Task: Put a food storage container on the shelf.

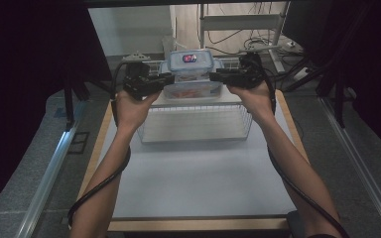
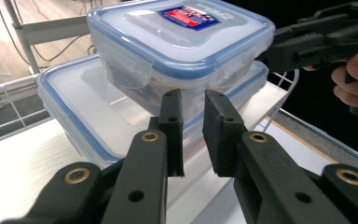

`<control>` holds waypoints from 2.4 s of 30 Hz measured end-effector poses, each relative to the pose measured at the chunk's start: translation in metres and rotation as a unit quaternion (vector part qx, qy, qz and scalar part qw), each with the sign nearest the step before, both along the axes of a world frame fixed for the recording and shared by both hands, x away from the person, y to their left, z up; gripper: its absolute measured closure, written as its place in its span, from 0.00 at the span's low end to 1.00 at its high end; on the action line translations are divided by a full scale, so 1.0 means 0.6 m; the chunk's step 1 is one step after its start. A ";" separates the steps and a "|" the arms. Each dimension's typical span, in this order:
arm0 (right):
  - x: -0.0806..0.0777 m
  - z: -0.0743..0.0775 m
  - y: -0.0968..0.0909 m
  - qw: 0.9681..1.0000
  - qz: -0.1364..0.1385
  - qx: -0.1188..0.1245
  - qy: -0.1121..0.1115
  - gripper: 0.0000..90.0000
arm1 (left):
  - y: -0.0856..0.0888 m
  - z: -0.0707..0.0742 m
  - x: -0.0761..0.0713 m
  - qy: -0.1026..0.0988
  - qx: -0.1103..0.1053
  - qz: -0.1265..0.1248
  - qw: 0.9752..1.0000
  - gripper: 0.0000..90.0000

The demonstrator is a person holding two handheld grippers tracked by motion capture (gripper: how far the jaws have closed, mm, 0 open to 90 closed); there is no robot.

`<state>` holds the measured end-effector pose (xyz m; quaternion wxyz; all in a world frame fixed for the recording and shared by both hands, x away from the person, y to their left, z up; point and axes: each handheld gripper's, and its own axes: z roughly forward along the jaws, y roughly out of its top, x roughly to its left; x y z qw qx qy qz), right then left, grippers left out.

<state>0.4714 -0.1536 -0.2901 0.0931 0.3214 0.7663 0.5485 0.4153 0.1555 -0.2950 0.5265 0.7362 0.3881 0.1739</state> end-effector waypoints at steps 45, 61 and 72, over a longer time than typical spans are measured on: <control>-0.159 -0.101 -0.049 0.995 0.052 -0.065 -0.056 0.21 | -0.026 -0.111 -0.140 -0.024 0.052 -0.036 0.998 0.14; -0.210 -0.182 -0.085 0.994 0.053 -0.084 -0.043 0.08 | -0.027 -0.191 -0.197 -0.019 0.063 -0.038 0.997 0.07; -0.231 -0.205 -0.110 0.994 0.039 -0.096 -0.038 0.06 | -0.024 -0.227 -0.230 -0.010 0.061 -0.036 0.997 0.04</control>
